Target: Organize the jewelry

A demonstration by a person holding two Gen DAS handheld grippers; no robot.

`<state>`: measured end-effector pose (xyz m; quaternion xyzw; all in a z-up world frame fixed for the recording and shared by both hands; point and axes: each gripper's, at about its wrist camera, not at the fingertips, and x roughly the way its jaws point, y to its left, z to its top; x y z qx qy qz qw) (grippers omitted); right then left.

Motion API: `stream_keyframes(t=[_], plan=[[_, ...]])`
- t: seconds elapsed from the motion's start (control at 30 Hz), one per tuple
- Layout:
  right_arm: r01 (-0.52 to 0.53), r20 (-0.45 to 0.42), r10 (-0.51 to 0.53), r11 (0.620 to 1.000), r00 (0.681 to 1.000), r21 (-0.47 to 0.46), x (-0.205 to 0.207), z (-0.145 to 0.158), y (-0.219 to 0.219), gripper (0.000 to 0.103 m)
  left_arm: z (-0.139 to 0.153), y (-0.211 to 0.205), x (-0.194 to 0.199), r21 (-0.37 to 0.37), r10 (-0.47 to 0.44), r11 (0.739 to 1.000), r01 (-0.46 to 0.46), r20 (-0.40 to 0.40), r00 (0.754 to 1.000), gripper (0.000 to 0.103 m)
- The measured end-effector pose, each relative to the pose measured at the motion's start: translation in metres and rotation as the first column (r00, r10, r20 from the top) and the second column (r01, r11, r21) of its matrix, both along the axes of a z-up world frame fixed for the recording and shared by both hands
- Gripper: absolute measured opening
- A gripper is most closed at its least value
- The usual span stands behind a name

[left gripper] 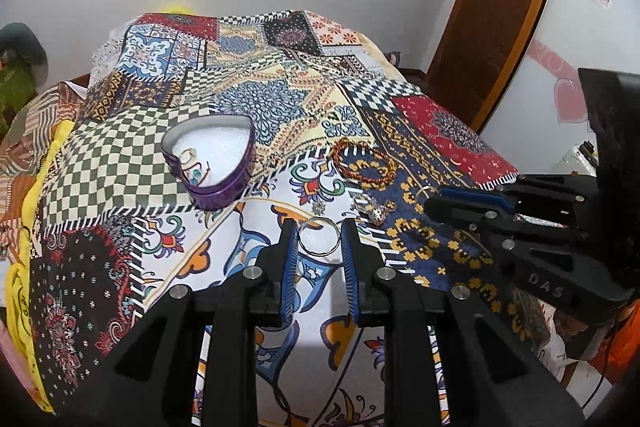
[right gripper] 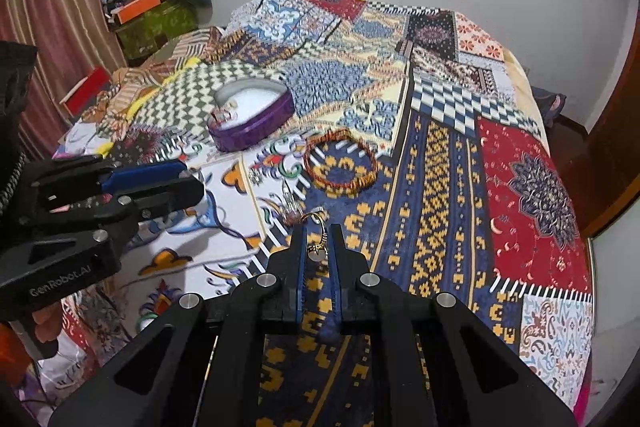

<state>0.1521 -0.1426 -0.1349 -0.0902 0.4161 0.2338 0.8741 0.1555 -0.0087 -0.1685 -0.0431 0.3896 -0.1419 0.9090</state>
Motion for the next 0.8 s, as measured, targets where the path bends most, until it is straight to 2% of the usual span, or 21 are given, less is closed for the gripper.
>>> stream_keyframes(t=[0.5,0.8], plan=[[-0.032,0.115,0.027,0.999,0.993,0.041,0.012,0.044,0.029,0.009,0.03,0.032,0.005,0.011,0.074,0.997,-0.075,0.086,0.994,0.021],[-0.085,0.158,0.075,0.995,0.985,0.059,0.025,0.06,0.053,0.009,0.034,0.052,0.021,0.016,0.128,0.991,-0.131,0.105,0.986,0.021]])
